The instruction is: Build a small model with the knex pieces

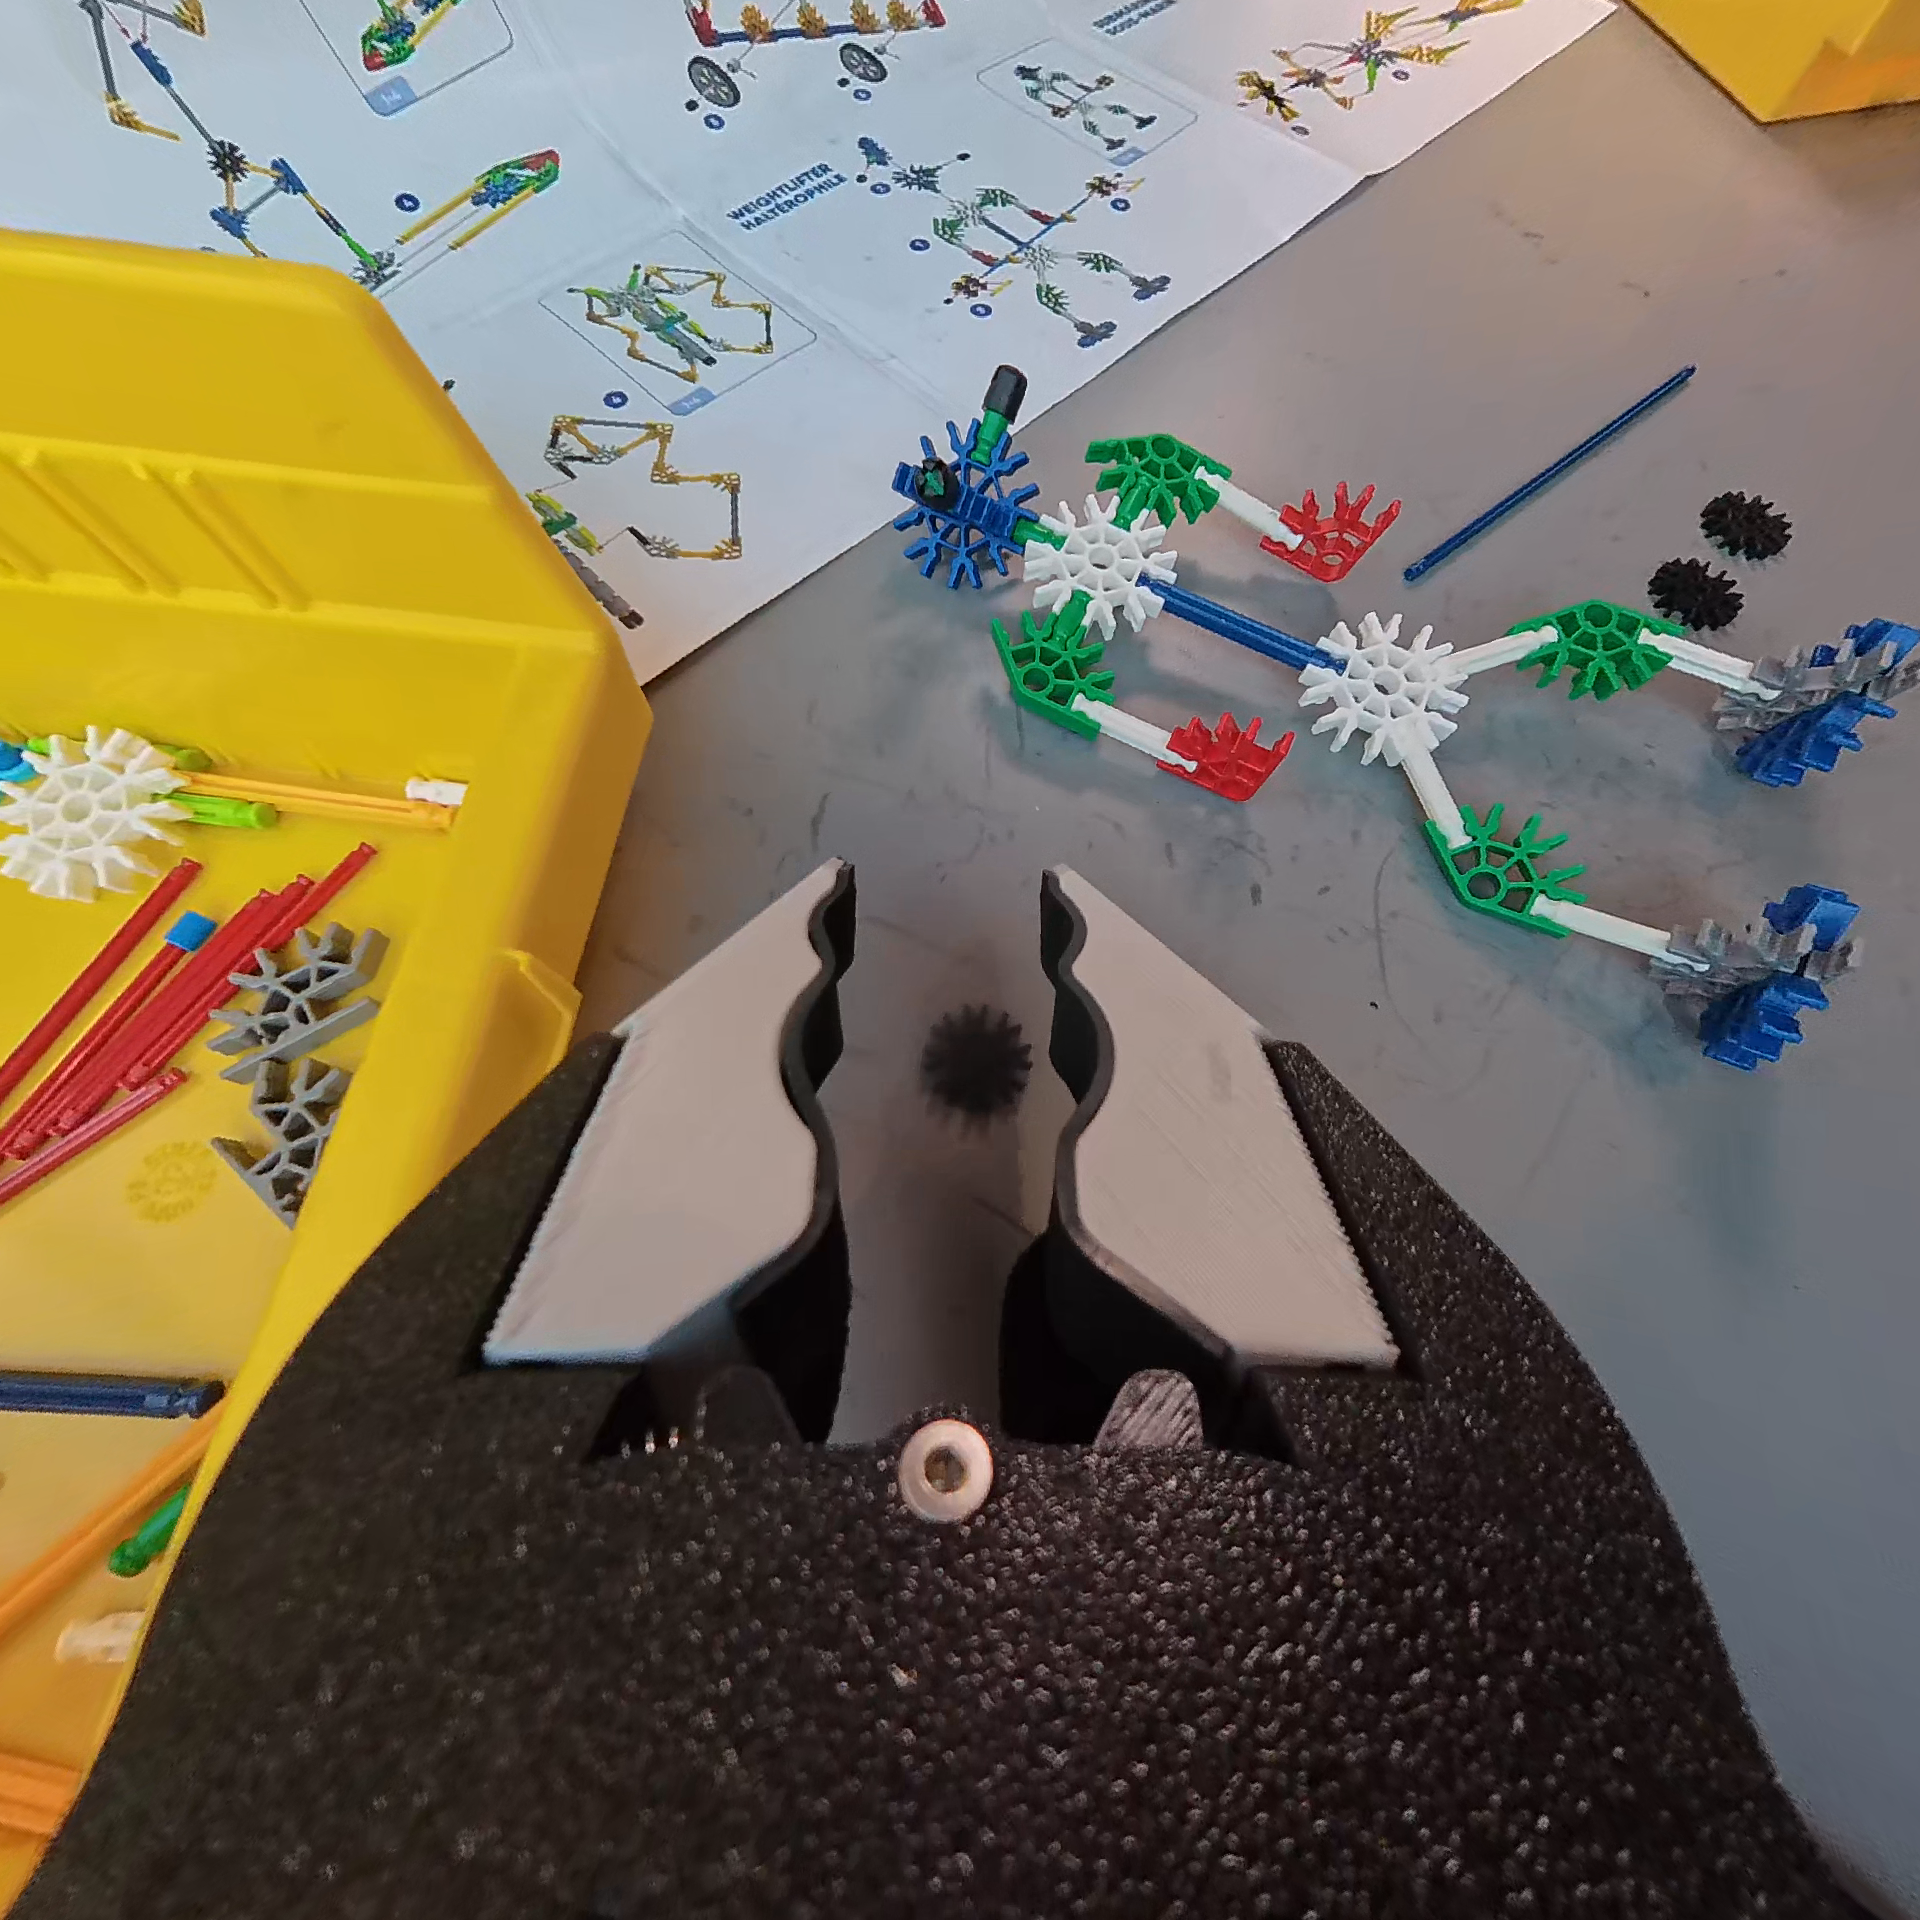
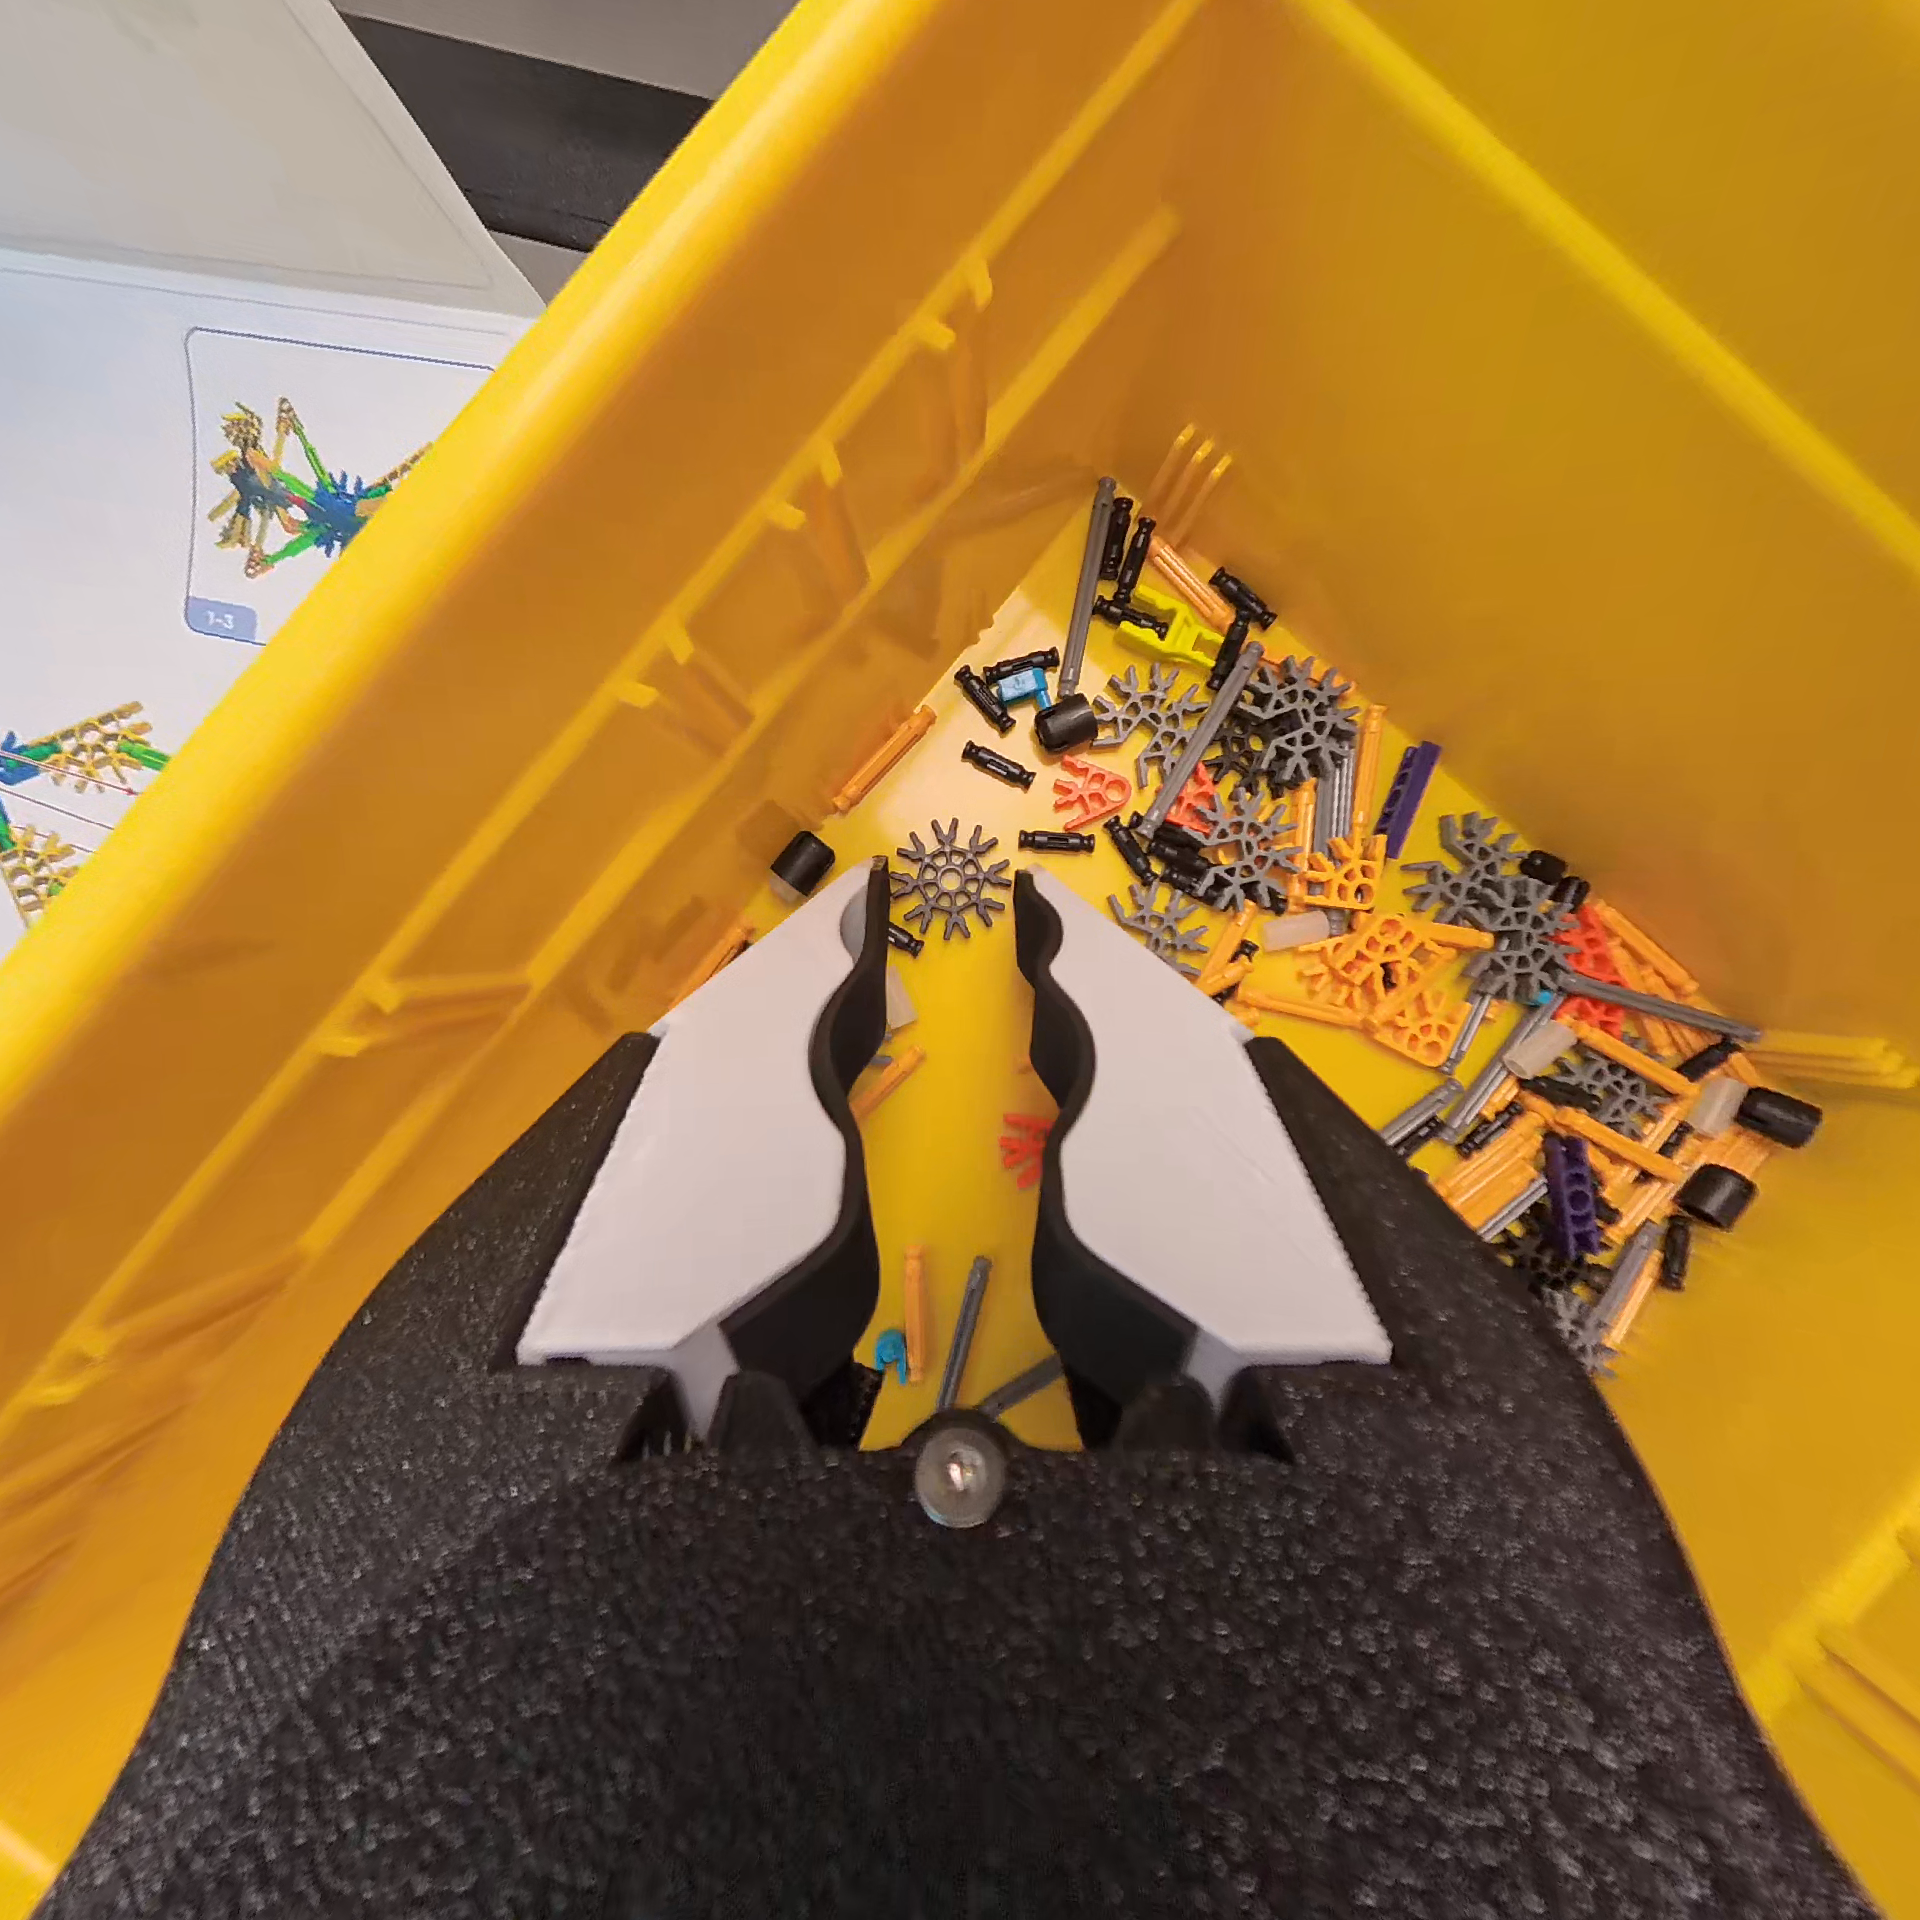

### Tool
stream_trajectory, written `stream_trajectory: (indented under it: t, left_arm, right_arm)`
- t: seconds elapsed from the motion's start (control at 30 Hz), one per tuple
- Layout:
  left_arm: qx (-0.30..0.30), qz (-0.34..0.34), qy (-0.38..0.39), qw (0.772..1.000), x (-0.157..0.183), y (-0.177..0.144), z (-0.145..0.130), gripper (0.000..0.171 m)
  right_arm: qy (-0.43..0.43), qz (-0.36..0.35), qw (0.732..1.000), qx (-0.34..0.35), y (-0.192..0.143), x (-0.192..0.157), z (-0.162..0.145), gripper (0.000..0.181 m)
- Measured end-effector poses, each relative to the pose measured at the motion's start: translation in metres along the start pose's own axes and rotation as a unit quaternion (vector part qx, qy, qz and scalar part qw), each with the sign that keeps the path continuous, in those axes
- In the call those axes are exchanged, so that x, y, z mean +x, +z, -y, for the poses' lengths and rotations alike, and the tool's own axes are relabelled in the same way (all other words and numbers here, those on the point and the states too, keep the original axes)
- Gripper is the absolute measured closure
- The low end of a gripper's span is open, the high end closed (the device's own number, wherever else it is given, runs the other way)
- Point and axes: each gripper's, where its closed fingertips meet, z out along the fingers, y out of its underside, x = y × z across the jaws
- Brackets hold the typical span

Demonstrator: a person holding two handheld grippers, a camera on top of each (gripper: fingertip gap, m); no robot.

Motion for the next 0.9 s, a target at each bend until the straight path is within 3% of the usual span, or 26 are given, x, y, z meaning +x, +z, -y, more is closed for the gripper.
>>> stream_trajectory:
  t: [0.37, 0.43, 0.53, 0.6, 0.7, 0.9]
  left_arm:
    - [0.005, 0.001, 0.006, 1.000, 0.003, 0.002, 0.002, 0.138]
    - [0.017, -0.006, 0.004, 1.000, 0.007, 0.000, 0.007, 0.140]
    - [0.058, -0.030, -0.003, 0.998, 0.018, -0.004, 0.023, 0.142]
    - [0.093, -0.055, -0.009, 0.994, 0.028, -0.008, 0.036, 0.142]
    - [0.135, -0.091, -0.011, 0.987, 0.048, -0.011, 0.054, 0.142]
    - [0.182, -0.138, 0.085, 0.970, 0.107, -0.015, 0.075, 0.140]
  right_arm:
    - [-0.014, -0.008, 1.000, 0.019, -0.004, 0.006, 0.002, 0.160]
    - [-0.003, -0.004, 0.997, 0.083, -0.026, 0.007, 0.018, 0.160]
    - [-0.057, 0.018, 0.972, 0.228, -0.094, -0.021, 0.053, 0.160]
    - [-0.135, 0.041, 0.950, 0.280, -0.139, -0.065, 0.056, 0.161]
    - [-0.251, 0.123, 0.911, 0.305, -0.185, -0.163, 0.031, 0.160]
    - [-0.379, 0.321, 0.825, 0.268, -0.200, -0.349, -0.065, 0.160]
